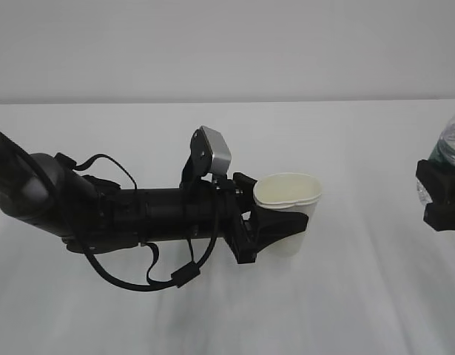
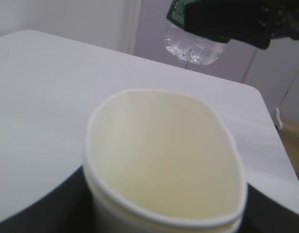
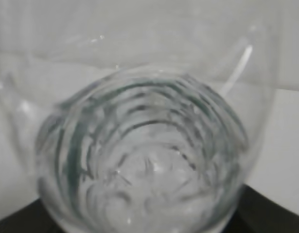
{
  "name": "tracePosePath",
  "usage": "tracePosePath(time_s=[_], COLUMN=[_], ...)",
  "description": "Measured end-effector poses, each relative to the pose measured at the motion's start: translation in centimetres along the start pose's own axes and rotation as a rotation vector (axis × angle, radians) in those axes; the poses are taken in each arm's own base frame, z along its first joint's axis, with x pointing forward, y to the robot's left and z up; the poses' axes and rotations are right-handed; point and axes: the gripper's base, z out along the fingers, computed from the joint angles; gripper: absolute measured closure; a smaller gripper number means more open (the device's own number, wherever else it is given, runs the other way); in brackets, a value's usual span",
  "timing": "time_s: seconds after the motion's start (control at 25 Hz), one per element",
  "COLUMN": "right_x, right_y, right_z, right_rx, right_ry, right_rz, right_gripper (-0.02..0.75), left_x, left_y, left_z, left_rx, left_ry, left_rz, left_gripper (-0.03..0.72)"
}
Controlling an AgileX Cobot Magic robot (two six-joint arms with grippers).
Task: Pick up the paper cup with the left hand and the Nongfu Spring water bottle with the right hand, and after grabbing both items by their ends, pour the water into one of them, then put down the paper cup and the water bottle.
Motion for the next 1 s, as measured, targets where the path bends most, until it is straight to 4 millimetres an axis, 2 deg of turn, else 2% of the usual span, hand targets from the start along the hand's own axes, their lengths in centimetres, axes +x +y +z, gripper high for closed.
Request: tracePosePath(time_s=[0.52, 0.76, 1.0], right_x=[-4.4, -4.4, -4.3], right_y=[-0.9, -1.0, -0.9], right_z=[0.3, 0.5, 0.5], right_rx=[0.015, -0.003, -0.020], right_ry=[0.080, 0.163, 0.173], right_rz=[-0.054, -0.103, -0.156], right_gripper=[0.321, 0.321, 0.321], left_x=[0.0, -0.2, -1.2], left_y=[0.0, 0.0, 0.2], left_z=[0.0, 0.2, 0.8], left_rx=[0.001, 0.020, 0.055], left_ry=[0.001, 0.004, -0.006], left_rz=[0.001, 0.020, 0.076], left_gripper=[0.257, 0.257, 0.258])
